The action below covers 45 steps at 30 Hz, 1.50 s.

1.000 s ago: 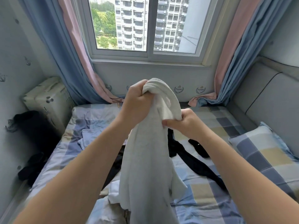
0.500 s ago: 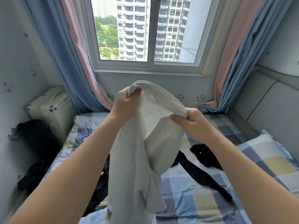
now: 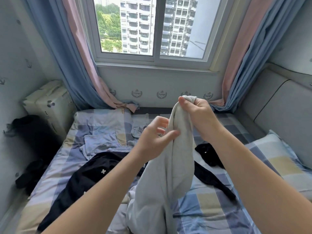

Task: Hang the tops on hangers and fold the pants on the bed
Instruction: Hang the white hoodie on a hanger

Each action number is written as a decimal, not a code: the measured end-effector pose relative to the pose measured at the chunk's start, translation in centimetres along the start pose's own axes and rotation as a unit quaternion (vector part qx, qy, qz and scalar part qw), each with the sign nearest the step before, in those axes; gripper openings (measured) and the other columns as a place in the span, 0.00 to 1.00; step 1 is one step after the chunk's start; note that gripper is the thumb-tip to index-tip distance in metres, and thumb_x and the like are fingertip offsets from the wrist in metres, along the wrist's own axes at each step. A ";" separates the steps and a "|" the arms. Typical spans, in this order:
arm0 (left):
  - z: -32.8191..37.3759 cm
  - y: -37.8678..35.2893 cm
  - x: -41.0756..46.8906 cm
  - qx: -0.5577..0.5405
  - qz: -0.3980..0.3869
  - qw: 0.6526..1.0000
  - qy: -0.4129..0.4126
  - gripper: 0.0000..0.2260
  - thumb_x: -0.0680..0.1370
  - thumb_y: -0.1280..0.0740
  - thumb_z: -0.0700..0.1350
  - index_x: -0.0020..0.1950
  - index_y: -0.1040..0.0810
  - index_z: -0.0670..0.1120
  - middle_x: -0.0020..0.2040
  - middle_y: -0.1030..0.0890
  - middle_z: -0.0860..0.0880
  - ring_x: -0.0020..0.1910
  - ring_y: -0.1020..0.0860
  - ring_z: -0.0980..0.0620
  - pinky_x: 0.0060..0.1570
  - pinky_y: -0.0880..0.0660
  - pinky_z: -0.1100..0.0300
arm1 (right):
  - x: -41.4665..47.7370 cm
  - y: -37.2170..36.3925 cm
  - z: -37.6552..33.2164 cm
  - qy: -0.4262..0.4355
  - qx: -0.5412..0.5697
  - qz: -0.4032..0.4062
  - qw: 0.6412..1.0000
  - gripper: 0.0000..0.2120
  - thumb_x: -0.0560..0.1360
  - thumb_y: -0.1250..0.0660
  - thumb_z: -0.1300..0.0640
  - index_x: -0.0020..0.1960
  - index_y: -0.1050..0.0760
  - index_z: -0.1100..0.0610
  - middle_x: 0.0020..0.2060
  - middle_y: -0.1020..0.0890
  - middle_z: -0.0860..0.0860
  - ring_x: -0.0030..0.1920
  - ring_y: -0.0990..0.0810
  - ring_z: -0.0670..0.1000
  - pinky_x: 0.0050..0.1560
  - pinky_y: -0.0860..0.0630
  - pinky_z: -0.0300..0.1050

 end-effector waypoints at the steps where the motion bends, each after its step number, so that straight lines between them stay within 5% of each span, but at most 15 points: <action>1: 0.0 -0.5 -0.2 -0.002 -0.009 1.000 0.001 0.14 0.72 0.26 0.57 0.53 0.22 0.52 0.47 0.17 0.57 0.47 0.18 0.57 0.48 0.21 0.60 | 0.0 -0.1 -0.1 0.011 -0.010 -0.007 1.000 0.15 0.76 0.31 0.47 0.48 0.24 0.61 0.41 0.27 0.57 0.43 0.29 0.56 0.45 0.30 0.53; 5: 0.0 -0.1 0.2 0.008 0.038 0.998 -0.042 0.11 0.78 0.33 0.51 0.44 0.23 0.43 0.38 0.21 0.47 0.38 0.24 0.51 0.43 0.26 0.50 | 0.2 -0.3 -0.7 0.046 -0.073 -0.024 0.996 0.22 0.79 0.32 0.50 0.48 0.27 0.71 0.38 0.27 0.55 0.40 0.29 0.53 0.43 0.30 0.49; 7: 0.1 0.4 0.4 0.010 0.056 0.997 -0.046 0.16 0.80 0.36 0.51 0.41 0.27 0.39 0.35 0.26 0.45 0.36 0.29 0.46 0.39 0.31 0.50 | 0.2 0.0 -0.5 0.037 -0.097 -0.020 0.994 0.16 0.81 0.33 0.53 0.51 0.23 0.68 0.39 0.23 0.53 0.40 0.24 0.49 0.45 0.26 0.47; 10: 0.5 1.1 0.3 -0.028 0.085 0.996 -0.027 0.17 0.83 0.37 0.48 0.41 0.28 0.36 0.34 0.30 0.50 0.34 0.32 0.54 0.36 0.34 0.55 | -0.5 0.6 0.5 0.011 -0.084 -0.057 0.995 0.07 0.80 0.32 0.56 0.54 0.21 0.58 0.41 0.18 0.48 0.43 0.19 0.45 0.46 0.23 0.42; 14: 0.3 2.0 0.2 -0.112 0.121 0.986 0.030 0.13 0.84 0.38 0.44 0.42 0.21 0.46 0.33 0.26 0.56 0.34 0.30 0.58 0.36 0.32 0.64 | -2.2 1.0 4.1 -0.041 -0.041 -0.140 0.989 0.17 0.75 0.26 0.57 0.63 0.23 0.54 0.54 0.15 0.52 0.56 0.16 0.52 0.56 0.20 0.45; 18: 0.3 2.8 0.3 -0.156 0.128 0.978 0.048 0.10 0.84 0.37 0.48 0.49 0.17 0.49 0.43 0.20 0.49 0.44 0.24 0.53 0.48 0.25 0.52 | -3.6 0.6 9.0 -0.107 -0.174 -0.195 0.959 0.24 0.73 0.24 0.51 0.67 0.25 0.49 0.61 0.19 0.45 0.63 0.22 0.44 0.61 0.25 0.44; 21: 0.3 3.1 0.3 -0.185 0.122 0.973 0.064 0.12 0.79 0.36 0.54 0.51 0.16 0.49 0.49 0.18 0.41 0.49 0.22 0.47 0.57 0.24 0.39 | -4.5 -0.5 12.2 -0.183 -0.105 -0.202 0.956 0.24 0.73 0.23 0.58 0.66 0.26 0.51 0.59 0.17 0.50 0.59 0.18 0.48 0.56 0.20 0.46; 24: -0.4 3.2 0.3 -0.201 0.127 0.968 0.082 0.13 0.77 0.35 0.56 0.51 0.15 0.51 0.50 0.18 0.40 0.49 0.22 0.46 0.57 0.24 0.38 | -5.0 -1.1 13.4 -0.188 -0.102 -0.217 0.952 0.17 0.74 0.26 0.64 0.62 0.22 0.54 0.54 0.15 0.49 0.54 0.16 0.47 0.53 0.19 0.42; 29: -1.9 4.2 0.1 -0.164 0.136 0.972 0.099 0.21 0.78 0.36 0.56 0.50 0.23 0.37 0.43 0.24 0.44 0.44 0.27 0.47 0.46 0.28 0.49 | -4.0 1.7 13.2 -0.204 -0.096 -0.197 0.954 0.20 0.72 0.24 0.61 0.63 0.22 0.56 0.58 0.16 0.55 0.58 0.17 0.56 0.62 0.21 0.57; 34: -3.8 4.7 0.1 -0.133 0.142 0.974 0.117 0.19 0.84 0.38 0.52 0.54 0.25 0.34 0.44 0.24 0.45 0.44 0.28 0.48 0.47 0.29 0.50 | -2.7 4.4 10.8 -0.144 -0.165 -0.171 0.961 0.13 0.76 0.29 0.66 0.59 0.19 0.59 0.54 0.15 0.59 0.56 0.17 0.59 0.59 0.21 0.57; 37: -5.1 4.7 0.6 -0.104 0.149 0.975 0.131 0.19 0.83 0.37 0.52 0.52 0.25 0.34 0.42 0.25 0.46 0.42 0.29 0.49 0.44 0.31 0.52 | -2.0 4.3 9.1 -0.076 -0.199 -0.159 0.964 0.10 0.76 0.29 0.68 0.56 0.19 0.60 0.48 0.14 0.56 0.49 0.16 0.53 0.54 0.20 0.52; 40: -5.5 4.8 1.2 0.011 0.140 0.981 0.134 0.09 0.79 0.32 0.49 0.55 0.23 0.46 0.49 0.22 0.50 0.49 0.25 0.51 0.50 0.26 0.57 | -1.8 3.8 7.0 0.001 -0.216 -0.156 0.964 0.05 0.75 0.28 0.68 0.50 0.20 0.63 0.38 0.20 0.49 0.39 0.23 0.46 0.43 0.26 0.43; 42: -5.0 4.7 1.2 0.135 0.115 0.981 0.079 0.27 0.74 0.26 0.49 0.71 0.31 0.55 0.68 0.29 0.51 0.68 0.32 0.52 0.69 0.36 0.55 | -1.4 3.2 5.9 0.045 -0.233 -0.151 0.960 0.12 0.74 0.28 0.68 0.38 0.30 0.63 0.32 0.29 0.44 0.33 0.32 0.45 0.37 0.34 0.41; 45: -3.3 2.9 1.2 0.213 -0.033 0.976 -0.038 0.40 0.69 0.25 0.51 0.78 0.39 0.58 0.78 0.39 0.53 0.78 0.44 0.52 0.75 0.45 0.55 | -1.3 1.7 4.1 0.107 -0.254 -0.159 0.948 0.24 0.73 0.27 0.69 0.35 0.42 0.54 0.30 0.35 0.42 0.32 0.40 0.45 0.34 0.40 0.39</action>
Point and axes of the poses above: each hand's wrist, its own x-axis towards the middle knuckle, its own y-axis out of the back of the hand, z = x × y, the point moved 3 cm from there along x, towards the middle knuckle
